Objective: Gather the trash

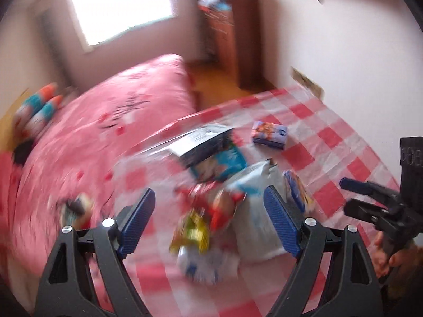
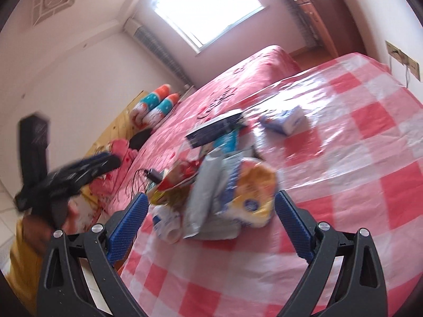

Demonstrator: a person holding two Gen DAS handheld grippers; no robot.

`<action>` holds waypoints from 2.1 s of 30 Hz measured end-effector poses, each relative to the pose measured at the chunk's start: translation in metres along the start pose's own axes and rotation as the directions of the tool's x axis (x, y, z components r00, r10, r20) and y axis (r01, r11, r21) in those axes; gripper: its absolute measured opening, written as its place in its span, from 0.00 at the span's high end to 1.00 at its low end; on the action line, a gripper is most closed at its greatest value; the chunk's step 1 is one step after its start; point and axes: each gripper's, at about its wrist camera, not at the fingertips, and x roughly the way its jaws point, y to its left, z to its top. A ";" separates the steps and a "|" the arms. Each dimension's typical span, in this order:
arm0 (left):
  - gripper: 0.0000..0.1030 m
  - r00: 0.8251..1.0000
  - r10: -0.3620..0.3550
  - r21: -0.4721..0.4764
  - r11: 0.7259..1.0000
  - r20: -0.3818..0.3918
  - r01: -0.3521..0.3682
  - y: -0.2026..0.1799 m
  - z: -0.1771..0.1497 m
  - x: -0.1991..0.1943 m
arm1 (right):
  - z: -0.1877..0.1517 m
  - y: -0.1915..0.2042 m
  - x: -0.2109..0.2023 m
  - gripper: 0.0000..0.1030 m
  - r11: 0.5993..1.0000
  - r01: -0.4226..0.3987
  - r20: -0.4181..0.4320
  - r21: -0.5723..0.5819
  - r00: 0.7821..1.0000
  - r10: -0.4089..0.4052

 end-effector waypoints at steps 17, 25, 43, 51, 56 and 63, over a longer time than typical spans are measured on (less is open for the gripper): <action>0.20 0.939 -0.060 0.150 0.982 -0.338 0.117 0.022 0.093 0.192 | 0.011 -0.038 0.005 0.08 0.994 -0.019 -0.033 0.104 0.999 0.023; 0.48 0.937 -0.088 0.044 0.993 -0.337 0.109 0.040 0.086 0.215 | 0.011 -0.045 0.010 0.08 0.993 -0.011 -0.053 0.120 0.998 0.018; 0.72 0.926 -0.239 0.029 0.966 -0.291 0.258 -0.029 0.037 0.163 | 0.002 -0.033 0.027 0.08 0.999 0.018 -0.123 0.042 0.992 -0.012; 0.61 0.961 -0.152 0.125 0.975 -0.230 0.184 -0.013 0.054 0.145 | 0.000 -0.034 0.027 0.08 0.999 0.021 -0.127 0.045 0.992 -0.015; 0.26 0.965 -0.104 0.203 0.967 -0.241 0.155 0.008 0.082 0.167 | 0.001 -0.035 0.029 0.08 0.999 0.018 -0.131 0.051 0.991 -0.011; 0.24 0.914 -0.099 0.313 0.920 -0.394 0.235 0.012 0.096 0.209 | 0.003 -0.038 0.033 0.08 0.998 0.015 -0.132 0.062 0.991 -0.007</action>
